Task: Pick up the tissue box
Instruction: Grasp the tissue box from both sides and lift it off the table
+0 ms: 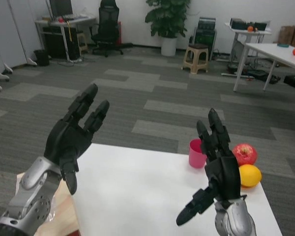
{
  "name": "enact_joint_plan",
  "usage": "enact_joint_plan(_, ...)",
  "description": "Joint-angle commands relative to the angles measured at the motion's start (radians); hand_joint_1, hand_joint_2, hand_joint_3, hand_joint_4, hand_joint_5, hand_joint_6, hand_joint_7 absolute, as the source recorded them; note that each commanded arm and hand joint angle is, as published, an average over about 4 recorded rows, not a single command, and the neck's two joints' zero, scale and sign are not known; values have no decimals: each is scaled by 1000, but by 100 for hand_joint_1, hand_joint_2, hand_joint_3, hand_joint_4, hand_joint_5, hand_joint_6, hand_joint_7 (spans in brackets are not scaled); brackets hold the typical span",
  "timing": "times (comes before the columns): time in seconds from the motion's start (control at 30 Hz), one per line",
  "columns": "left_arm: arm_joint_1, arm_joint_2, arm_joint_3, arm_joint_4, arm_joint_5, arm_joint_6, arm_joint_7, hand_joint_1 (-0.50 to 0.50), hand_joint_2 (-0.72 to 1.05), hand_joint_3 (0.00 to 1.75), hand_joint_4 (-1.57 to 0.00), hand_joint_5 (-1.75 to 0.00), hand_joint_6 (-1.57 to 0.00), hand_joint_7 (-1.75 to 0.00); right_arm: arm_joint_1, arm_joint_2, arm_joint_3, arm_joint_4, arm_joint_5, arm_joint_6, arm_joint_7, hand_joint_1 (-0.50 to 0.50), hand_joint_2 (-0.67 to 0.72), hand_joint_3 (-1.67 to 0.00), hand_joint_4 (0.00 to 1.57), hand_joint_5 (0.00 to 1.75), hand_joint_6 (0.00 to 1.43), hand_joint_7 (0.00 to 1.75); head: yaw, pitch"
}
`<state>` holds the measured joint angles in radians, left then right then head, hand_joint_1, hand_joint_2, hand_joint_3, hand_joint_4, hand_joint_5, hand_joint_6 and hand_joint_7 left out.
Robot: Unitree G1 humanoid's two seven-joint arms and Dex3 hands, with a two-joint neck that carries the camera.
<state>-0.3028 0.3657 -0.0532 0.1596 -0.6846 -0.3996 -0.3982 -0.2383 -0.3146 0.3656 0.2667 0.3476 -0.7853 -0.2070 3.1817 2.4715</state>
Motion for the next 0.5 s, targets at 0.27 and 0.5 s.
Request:
enact_joint_plan(0.27, 34, 30, 29, 33, -20, 8, -7, 50, -55, 0, 0, 0, 0, 0, -9, 0, -29, 75, 5, -1, -4, -46, 60, 0, 0, 0, 0, 0, -90, -184)
enact_joint_plan(0.5, 81, 38, 94, 58, -26, 10, -15, 50, -46, 0, 0, 0, 0, 0, -9, 5, -41, 138, 4, -2, 5, -46, 60, 0, 0, 0, 0, 0, -116, -208)
